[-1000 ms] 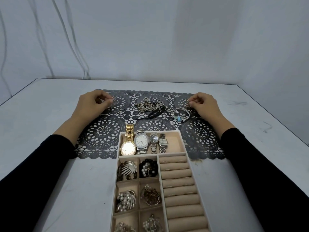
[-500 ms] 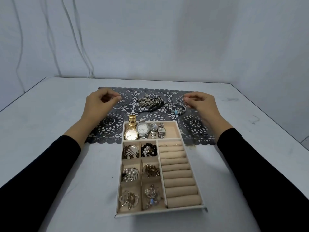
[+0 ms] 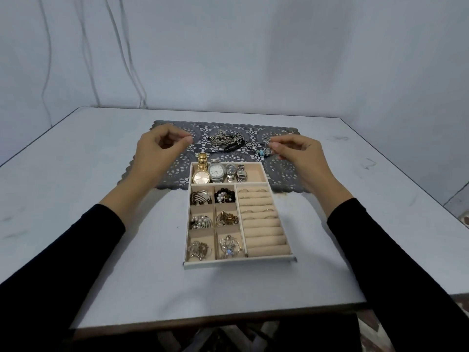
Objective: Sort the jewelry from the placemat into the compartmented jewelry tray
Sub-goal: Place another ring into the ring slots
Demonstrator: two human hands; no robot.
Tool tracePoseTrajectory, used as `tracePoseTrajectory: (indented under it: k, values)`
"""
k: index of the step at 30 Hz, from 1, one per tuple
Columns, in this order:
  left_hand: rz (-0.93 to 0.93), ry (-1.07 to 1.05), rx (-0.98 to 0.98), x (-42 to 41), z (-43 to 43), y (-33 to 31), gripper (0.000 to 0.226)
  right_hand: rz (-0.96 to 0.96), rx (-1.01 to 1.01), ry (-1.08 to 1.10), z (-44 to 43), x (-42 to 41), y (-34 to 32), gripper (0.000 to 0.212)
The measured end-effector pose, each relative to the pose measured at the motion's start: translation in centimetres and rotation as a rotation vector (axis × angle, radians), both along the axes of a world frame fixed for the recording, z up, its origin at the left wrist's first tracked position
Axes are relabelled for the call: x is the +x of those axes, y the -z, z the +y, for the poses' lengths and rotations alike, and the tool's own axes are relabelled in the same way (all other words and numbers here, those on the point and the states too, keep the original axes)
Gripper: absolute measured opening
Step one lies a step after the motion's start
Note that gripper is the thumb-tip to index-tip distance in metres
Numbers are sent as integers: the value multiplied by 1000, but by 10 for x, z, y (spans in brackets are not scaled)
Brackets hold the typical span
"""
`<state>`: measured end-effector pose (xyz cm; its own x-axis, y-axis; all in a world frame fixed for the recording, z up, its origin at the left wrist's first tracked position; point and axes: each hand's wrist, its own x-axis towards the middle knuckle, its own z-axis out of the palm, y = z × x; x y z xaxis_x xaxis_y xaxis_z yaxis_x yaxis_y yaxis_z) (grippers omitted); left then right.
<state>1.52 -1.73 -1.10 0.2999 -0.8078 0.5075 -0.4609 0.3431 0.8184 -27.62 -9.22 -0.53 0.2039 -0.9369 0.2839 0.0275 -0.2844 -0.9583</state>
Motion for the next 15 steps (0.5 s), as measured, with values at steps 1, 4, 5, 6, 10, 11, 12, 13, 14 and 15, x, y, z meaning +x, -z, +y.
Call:
tracePoseTrajectory:
  k: [1,4,5,6,10,11,12,13,14,15]
  values:
    - [-1,11,-3,-3,4,0,6,-6,-12,-10,6,0,-1,17]
    - [-27,53,-6,-15,16,-2,7,7,-31,-41,25,-4,-2,17]
    - [-33,70,-7,-19,20,-3,8,13,-33,-54,30,-6,-2,18]
    - [-31,86,-6,-22,23,-3,7,17,-34,-75,36,-7,-2,18]
    - [-28,142,-2,-35,35,-5,6,64,-37,-172,56,-15,-1,19]
    - [-35,161,-1,-39,38,-5,7,85,-38,-184,60,-17,0,18]
    - [-42,177,-3,-42,41,-5,9,100,-35,-196,64,-19,0,18]
    - [-49,190,-7,-45,43,-5,10,109,-37,-208,67,-20,1,18]
    - [-60,196,-13,-49,45,-5,11,114,-41,-219,70,-22,1,18]
    - [-72,198,-18,-51,46,-5,11,122,-50,-227,72,-24,2,17]
